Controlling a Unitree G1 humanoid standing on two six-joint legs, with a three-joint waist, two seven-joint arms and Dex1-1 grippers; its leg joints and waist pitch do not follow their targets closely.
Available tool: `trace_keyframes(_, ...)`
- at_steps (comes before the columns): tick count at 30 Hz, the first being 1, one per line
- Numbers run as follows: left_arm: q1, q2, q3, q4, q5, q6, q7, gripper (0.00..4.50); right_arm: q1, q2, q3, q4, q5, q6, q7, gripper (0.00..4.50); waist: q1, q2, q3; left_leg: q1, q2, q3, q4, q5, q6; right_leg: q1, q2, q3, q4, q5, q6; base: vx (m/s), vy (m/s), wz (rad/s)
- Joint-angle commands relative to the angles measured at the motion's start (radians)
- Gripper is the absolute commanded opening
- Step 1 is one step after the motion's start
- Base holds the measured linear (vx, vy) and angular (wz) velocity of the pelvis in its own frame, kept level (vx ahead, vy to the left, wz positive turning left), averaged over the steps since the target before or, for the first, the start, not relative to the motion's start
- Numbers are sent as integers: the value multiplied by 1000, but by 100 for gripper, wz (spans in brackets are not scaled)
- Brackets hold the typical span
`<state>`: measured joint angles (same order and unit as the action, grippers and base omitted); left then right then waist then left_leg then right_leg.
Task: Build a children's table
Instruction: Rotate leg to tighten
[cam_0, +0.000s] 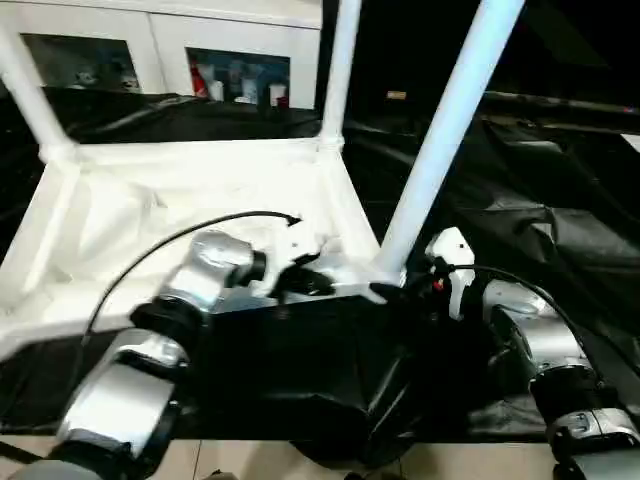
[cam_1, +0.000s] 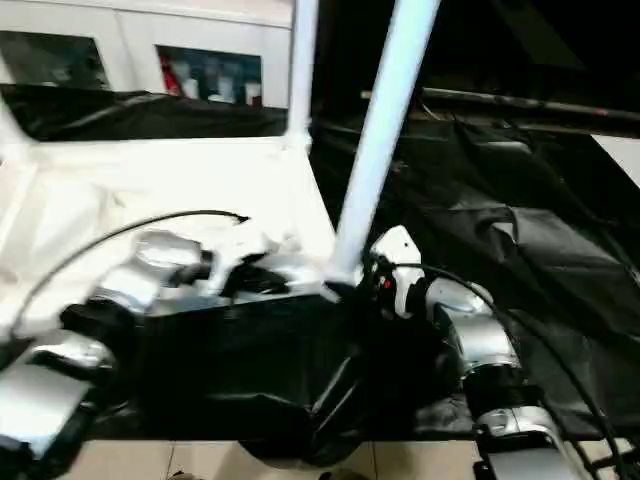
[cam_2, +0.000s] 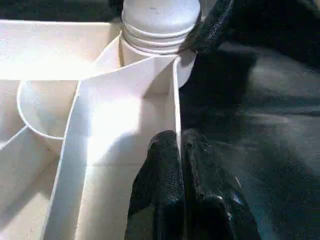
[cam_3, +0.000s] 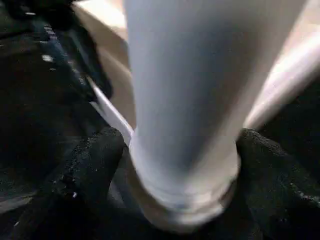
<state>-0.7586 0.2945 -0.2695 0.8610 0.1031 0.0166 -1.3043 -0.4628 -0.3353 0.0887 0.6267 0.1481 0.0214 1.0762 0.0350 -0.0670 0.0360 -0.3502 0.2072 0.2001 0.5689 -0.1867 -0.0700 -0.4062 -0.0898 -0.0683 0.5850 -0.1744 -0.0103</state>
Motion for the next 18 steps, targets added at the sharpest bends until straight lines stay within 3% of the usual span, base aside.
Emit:
trace_keyframes(1, 31, 8, -49, 25, 21, 27, -46, 0, -10, -13, -4, -18, 15, 2, 26, 371, 8, 1, -52, 4, 37, -6, -55, -168, 101, 51, -51, 41, -44, -81, -296, 0, 0, 0)
trace_keyframes(4, 33, 12, -47, 26, 20, 25, -45, 0, -10, -17, 0, -12, 18, 8, 44, 371, 13, -1, -50, 5, 37, -5, -56, -188, 81, 50, -54, 42, -47, -127, -280, 0, 0, 0)
trace_keyframes(5, 34, 12, -45, 25, 18, 24, -41, 0, -7, -16, 4, -15, 22, 14, 50, 338, 14, -2, -48, 3, 36, -6, -56, -195, 75, 50, -55, 43, -49, -149, -272, 0, 0, 0)
trace_keyframes(7, 35, 11, -43, 22, 16, 25, -37, 0, -5, -11, 6, -19, 28, 25, 58, 338, 14, -7, -47, 2, 34, -7, -57, -211, 63, 49, -56, 43, -55, -209, -249, 0, 0, 0)
trace_keyframes(9, 39, 10, -39, 13, 13, 30, -36, 0, -4, -9, 7, -21, 33, 34, 66, 316, 14, -4, -46, 3, 34, -10, -59, -219, 54, 47, -58, 45, -58, -247, -234, 0, 0, 0)
trace_keyframes(14, 45, 3, -29, 10, 7, 26, -9, 0, 3, 2, 2, -28, 31, 42, 39, 287, 11, -3, -48, 2, 32, -11, -58, -204, 53, 47, -54, 45, -56, -219, -232, 0, 0, 0)
trace_keyframes(16, 35, -17, -14, 27, 10, 21, 59, 0, 2, 30, -14, -2, 5, 36, -63, 269, 8, -4, -47, 2, 31, -10, -59, -208, 48, 44, -54, 45, -58, -223, -233, 0, 0, 0)
trace_keyframes(18, 13, -51, 8, 58, 17, 33, 174, 0, -19, 80, -56, 53, -15, 42, -244, 269, 4, -4, -43, 4, 30, -12, -62, -247, 30, 39, -57, 45, -67, -306, -212, 0, 0, 0)
